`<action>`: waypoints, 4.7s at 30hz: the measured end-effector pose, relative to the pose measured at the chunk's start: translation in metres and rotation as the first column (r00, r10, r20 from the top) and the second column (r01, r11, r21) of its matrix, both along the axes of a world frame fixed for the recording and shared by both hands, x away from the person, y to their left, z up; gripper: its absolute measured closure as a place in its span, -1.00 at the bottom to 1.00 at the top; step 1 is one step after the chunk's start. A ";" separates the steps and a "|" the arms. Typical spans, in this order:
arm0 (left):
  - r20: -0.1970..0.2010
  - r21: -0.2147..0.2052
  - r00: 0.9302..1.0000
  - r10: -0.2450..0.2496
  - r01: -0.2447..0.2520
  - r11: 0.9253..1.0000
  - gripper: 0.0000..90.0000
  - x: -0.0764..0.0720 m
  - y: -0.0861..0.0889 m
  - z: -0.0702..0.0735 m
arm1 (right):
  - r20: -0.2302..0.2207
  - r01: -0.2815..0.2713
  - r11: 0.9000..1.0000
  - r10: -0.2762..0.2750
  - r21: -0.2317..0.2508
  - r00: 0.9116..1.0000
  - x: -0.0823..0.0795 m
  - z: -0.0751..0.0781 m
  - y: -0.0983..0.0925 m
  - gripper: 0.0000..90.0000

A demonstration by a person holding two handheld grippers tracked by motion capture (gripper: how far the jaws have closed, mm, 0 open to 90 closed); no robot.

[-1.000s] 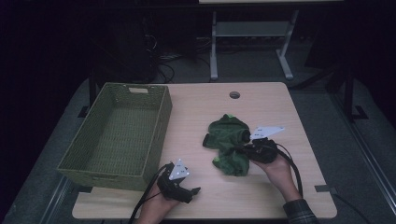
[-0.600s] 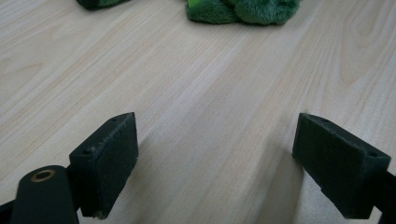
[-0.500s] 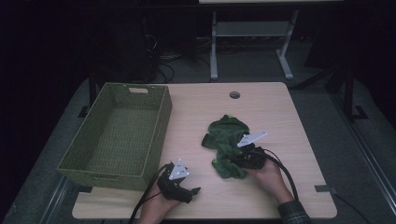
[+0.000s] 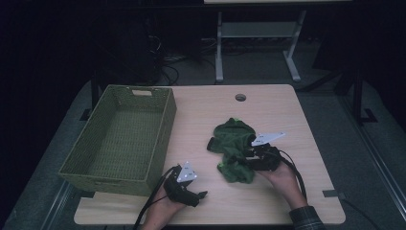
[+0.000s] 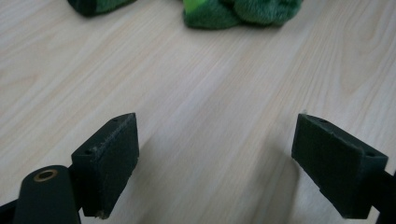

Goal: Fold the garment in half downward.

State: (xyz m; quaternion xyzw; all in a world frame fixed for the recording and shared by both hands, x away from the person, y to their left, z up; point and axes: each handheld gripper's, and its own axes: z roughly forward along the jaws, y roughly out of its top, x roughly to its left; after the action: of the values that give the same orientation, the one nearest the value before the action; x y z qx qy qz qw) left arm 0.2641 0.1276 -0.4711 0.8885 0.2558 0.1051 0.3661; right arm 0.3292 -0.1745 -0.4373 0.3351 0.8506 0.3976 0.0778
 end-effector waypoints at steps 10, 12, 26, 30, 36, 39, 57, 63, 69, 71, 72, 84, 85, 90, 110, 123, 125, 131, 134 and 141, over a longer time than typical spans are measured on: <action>0.002 -0.017 0.999 -0.043 0.044 0.999 -0.47 0.018 -0.018 0.027 | 0.052 0.037 0.999 -0.038 0.020 0.998 0.007 0.018 -0.014 0.10; 0.006 -0.010 0.999 -0.050 0.050 0.999 -0.42 0.024 -0.023 0.032 | 0.059 0.039 0.999 -0.041 0.027 0.997 0.010 0.021 -0.017 0.09; -0.015 -0.035 0.997 -0.077 0.076 0.996 -0.12 0.081 -0.051 0.063 | 0.064 0.071 0.997 -0.073 0.027 0.995 0.040 0.037 -0.023 0.13; -0.014 -0.034 0.998 -0.068 0.068 0.997 -0.07 0.096 -0.054 0.068 | 0.078 0.084 0.996 -0.087 0.034 0.993 0.048 0.040 -0.023 0.16; -0.002 -0.047 0.999 -0.038 0.038 0.998 0.04 0.122 -0.059 0.076 | 0.065 0.110 0.994 -0.110 0.011 0.992 0.066 0.040 -0.026 0.15; 0.003 -0.051 1.000 -0.022 0.022 0.998 0.10 0.136 -0.063 0.079 | 0.054 0.135 0.991 -0.135 0.012 0.989 0.078 0.039 -0.029 0.15; -0.029 -0.001 0.996 0.085 -0.085 0.996 0.19 0.199 -0.072 0.037 | -0.036 0.197 0.980 -0.197 -0.004 0.980 0.121 0.001 -0.045 0.22; -0.067 0.014 0.993 0.092 -0.091 0.996 0.24 0.206 -0.072 0.022 | -0.072 0.189 0.982 -0.190 -0.022 0.979 0.128 -0.013 -0.037 0.31; -0.082 0.016 0.993 0.087 -0.086 0.996 0.39 0.210 -0.072 0.015 | -0.091 0.188 0.981 -0.191 -0.046 0.977 0.132 -0.022 -0.031 0.42; -0.089 0.022 0.993 0.081 -0.079 0.997 0.44 0.212 -0.072 0.013 | -0.096 0.189 0.981 -0.193 -0.049 0.977 0.133 -0.024 -0.031 0.49; -0.092 0.018 0.992 0.083 -0.082 0.997 0.48 0.212 -0.073 0.013 | -0.099 0.191 0.980 -0.196 -0.052 0.976 0.133 -0.025 -0.030 0.53; -0.101 0.020 0.992 0.082 -0.080 0.997 0.94 0.212 -0.074 0.019 | -0.096 0.189 0.981 -0.194 -0.052 0.976 0.132 -0.021 -0.030 0.93; -0.096 0.007 0.992 0.086 -0.085 0.996 0.94 0.212 -0.073 0.022 | -0.090 0.195 0.980 -0.199 -0.047 0.976 0.131 -0.019 -0.032 0.93; -0.057 -0.034 0.995 0.086 -0.088 0.996 0.94 0.212 -0.073 0.043 | -0.055 0.221 0.975 -0.221 -0.004 0.974 0.129 -0.005 -0.040 0.94; 0.060 -0.136 0.997 0.046 -0.038 0.990 0.93 0.192 -0.077 0.098 | 0.027 0.219 0.974 -0.221 0.057 0.975 0.118 0.048 -0.047 0.94; 0.081 -0.180 0.996 0.020 -0.005 0.984 0.92 0.159 -0.068 0.102 | 0.082 0.153 0.986 -0.159 0.072 0.984 0.085 0.056 -0.045 0.94; 0.091 -0.179 0.996 0.011 0.005 0.984 0.92 0.153 -0.067 0.103 | 0.083 0.150 0.986 -0.156 0.075 0.984 0.079 0.057 -0.046 0.94; 0.106 -0.182 0.994 -0.006 0.026 0.983 0.92 0.136 -0.066 0.101 | 0.102 0.126 0.988 -0.135 0.086 0.986 0.061 0.057 -0.046 0.94; 0.119 -0.183 0.993 -0.010 0.032 0.983 0.92 0.125 -0.065 0.100 | 0.112 0.120 0.989 -0.129 0.084 0.985 0.052 0.056 -0.045 0.93; 0.126 -0.175 0.991 -0.049 0.071 0.982 0.92 0.102 -0.061 0.091 | 0.120 0.089 0.994 -0.097 0.069 0.988 0.026 0.049 -0.043 0.93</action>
State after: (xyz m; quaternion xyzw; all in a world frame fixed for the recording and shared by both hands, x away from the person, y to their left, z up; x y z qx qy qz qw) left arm 0.3662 0.0662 -0.3805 0.8512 0.2148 0.1244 0.4624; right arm 0.3550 -0.2175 -0.3879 0.3518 0.8145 0.4403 0.1378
